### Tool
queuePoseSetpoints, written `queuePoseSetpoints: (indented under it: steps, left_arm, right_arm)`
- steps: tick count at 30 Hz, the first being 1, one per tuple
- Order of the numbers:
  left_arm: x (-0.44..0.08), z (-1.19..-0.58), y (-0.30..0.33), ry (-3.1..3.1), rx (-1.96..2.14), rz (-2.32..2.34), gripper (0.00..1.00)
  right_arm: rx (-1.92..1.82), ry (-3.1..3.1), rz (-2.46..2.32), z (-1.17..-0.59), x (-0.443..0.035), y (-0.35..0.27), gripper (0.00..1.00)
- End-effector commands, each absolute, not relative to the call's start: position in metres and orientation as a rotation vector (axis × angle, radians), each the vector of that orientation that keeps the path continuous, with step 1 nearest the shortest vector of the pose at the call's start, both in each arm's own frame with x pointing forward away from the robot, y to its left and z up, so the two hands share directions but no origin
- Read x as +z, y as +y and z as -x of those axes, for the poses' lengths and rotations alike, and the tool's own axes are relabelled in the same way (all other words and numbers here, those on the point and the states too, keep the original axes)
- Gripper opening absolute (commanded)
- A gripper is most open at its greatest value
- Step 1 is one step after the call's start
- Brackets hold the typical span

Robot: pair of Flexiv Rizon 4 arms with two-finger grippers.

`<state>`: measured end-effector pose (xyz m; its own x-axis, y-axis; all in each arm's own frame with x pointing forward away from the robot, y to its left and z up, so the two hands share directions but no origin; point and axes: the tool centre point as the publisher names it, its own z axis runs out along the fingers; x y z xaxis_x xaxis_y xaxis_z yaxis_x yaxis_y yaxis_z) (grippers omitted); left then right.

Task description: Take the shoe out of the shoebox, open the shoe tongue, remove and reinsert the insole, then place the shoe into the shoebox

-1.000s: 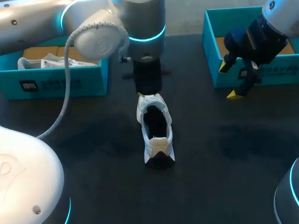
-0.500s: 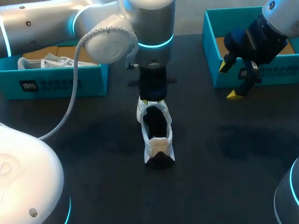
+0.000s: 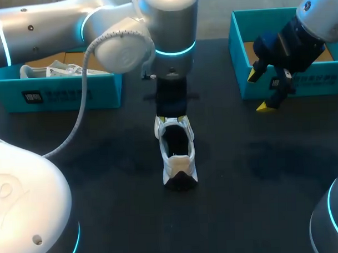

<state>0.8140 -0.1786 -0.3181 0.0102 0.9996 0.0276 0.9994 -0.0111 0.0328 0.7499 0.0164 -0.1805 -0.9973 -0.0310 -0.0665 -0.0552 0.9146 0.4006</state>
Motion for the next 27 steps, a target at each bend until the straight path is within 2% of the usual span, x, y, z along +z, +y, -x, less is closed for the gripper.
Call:
queuePoseSetpoints:
  steps: [1, 14, 17, 22, 27]
  left_arm:
    - [-0.325, -0.807, -0.18, 2.197, 0.068, -2.245, 0.41]
    - [-0.31, -0.802, -0.179, 2.2, 0.086, -2.116, 0.37]
    - [-0.32, -0.798, -0.18, 2.229, 0.088, -2.086, 0.21]
    - [-0.329, -0.789, -0.181, 2.251, 0.056, -2.088, 0.23]
    - [-0.331, -0.786, -0.182, 2.256, 0.034, -2.056, 0.2]
  right_arm:
    - [0.63, 3.019, 0.066, -0.751, -0.181, 0.017, 1.0]
    - [0.63, 3.019, 0.066, -0.751, -0.181, 0.017, 1.0]
    - [0.63, 3.019, 0.066, -0.751, -0.181, 0.017, 1.0]
    - [0.63, 3.019, 0.066, -0.751, -0.181, 0.017, 1.0]
    - [0.63, 3.019, 0.066, -0.751, -0.181, 0.017, 1.0]
